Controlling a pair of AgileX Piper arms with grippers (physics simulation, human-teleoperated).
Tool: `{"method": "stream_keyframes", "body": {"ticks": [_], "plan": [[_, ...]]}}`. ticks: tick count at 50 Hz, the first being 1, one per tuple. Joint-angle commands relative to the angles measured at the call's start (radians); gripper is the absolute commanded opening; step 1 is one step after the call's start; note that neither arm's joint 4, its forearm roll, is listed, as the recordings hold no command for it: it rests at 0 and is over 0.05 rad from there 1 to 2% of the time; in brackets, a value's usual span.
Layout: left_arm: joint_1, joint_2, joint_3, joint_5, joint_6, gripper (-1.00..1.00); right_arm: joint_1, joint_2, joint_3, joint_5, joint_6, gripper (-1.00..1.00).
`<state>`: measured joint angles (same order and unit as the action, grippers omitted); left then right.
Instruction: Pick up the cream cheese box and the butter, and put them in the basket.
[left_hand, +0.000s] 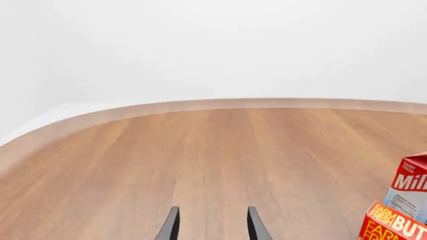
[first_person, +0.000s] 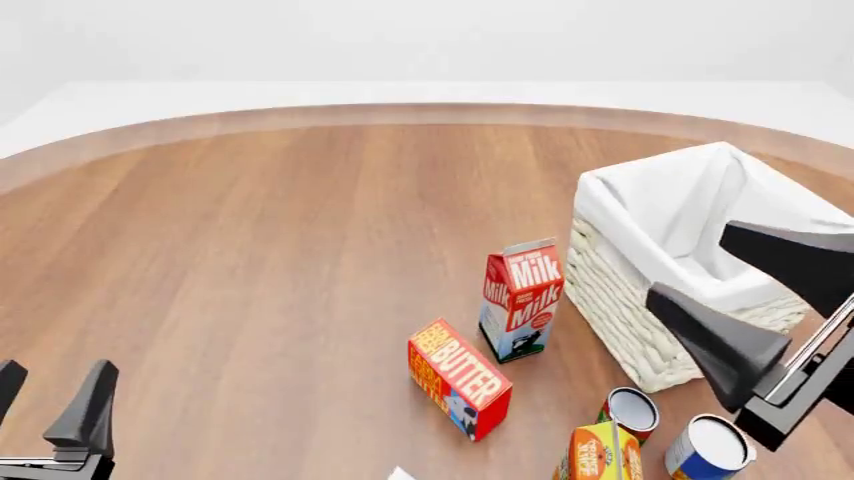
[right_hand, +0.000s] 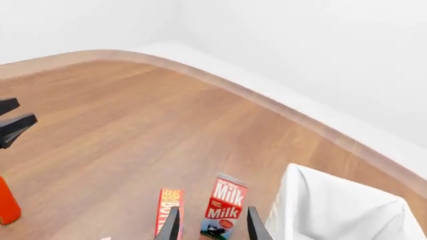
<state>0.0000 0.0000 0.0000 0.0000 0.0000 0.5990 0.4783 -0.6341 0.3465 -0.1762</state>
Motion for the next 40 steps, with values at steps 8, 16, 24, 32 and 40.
{"method": "stream_keyframes", "body": {"ticks": [8, 16, 24, 32, 40], "plan": [[0.0, 0.0, 0.0, 0.0, 0.0, 1.0, 0.133, 0.207, -0.093, 0.02, -0.004, 1.0], [0.0, 0.0, 0.0, 0.0, 0.0, 1.0, 0.151, 0.262, -0.091, 0.003, -0.011, 1.0], [0.0, 0.0, 0.0, 0.0, 0.0, 1.0, 0.141, 0.287, -0.089, 0.005, -0.022, 1.0], [0.0, 0.0, 0.0, 0.0, 0.0, 1.0, 0.149, 0.296, -0.08, 0.008, -0.014, 1.0], [0.0, 0.0, 0.0, 0.0, 0.0, 1.0, 0.129, 0.351, -0.043, 0.001, -0.036, 1.0]]}}
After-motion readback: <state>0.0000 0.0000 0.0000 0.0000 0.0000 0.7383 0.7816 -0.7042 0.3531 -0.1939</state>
